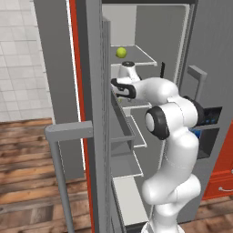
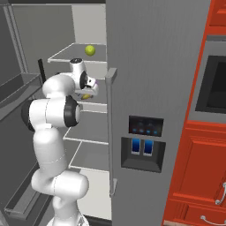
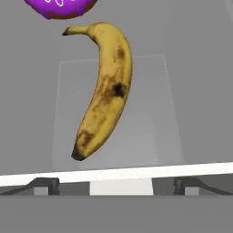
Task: Pick up the banana and pear from the fridge and place one fruit on each plate on the dining counter.
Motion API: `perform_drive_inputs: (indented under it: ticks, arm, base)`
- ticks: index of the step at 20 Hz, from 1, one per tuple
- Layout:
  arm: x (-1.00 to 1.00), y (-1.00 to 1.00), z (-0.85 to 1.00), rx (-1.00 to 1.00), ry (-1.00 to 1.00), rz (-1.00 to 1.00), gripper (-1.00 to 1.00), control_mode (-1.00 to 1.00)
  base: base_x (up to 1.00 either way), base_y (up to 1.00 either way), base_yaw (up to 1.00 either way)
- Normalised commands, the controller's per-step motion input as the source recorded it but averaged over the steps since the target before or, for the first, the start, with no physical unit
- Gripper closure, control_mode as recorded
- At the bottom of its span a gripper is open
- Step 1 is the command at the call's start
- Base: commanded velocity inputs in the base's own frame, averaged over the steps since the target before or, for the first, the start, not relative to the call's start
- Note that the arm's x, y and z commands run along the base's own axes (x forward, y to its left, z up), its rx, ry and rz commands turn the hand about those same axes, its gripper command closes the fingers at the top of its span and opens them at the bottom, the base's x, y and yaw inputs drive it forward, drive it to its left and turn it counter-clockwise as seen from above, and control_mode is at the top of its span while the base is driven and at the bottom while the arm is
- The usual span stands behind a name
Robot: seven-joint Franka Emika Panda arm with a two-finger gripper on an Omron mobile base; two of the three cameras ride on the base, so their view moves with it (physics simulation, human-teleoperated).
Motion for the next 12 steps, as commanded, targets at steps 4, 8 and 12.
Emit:
perform_drive_inputs:
  ticks: [4,8,12]
  arm:
    - [0.33,0.04,-0.07,0.0,0.0,0.0,-1.0,-1.0]
    - [0.2,0.0,-0.18,0.0,0.0,0.0,-1.0,-1.0]
    - [0.17,0.0,-0.25,0.0,0.0,0.0,-1.0,-1.0]
  base:
    - [0.0,0.0,0.0]
    - [0.0,0.0,0.0]
    - [0.0,0.0,0.0]
